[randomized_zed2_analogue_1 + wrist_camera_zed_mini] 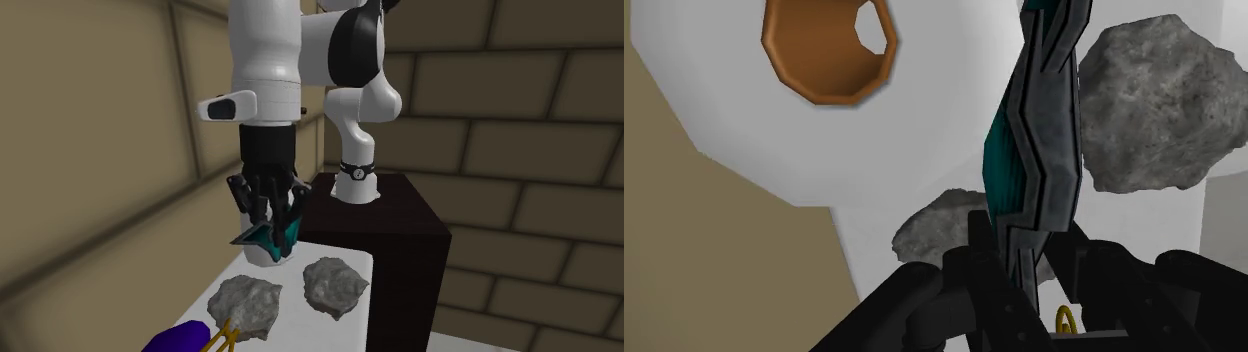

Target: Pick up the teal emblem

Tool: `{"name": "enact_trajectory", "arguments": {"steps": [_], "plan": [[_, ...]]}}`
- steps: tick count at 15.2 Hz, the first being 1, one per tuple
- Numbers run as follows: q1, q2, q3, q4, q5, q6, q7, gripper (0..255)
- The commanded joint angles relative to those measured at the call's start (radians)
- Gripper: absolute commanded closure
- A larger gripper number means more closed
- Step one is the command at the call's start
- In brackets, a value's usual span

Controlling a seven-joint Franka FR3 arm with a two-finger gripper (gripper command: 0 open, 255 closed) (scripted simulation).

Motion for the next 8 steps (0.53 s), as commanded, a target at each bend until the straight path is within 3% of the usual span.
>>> {"name": "enact_trajectory", "arguments": {"steps": [1,8], "plan": [[0.001,-0.014,0.0,0.011,-0.003,-0.025,0.004,255],[0.002,-0.047,-0.002,0.042,-0.01,-0.089,0.009,255]]}}
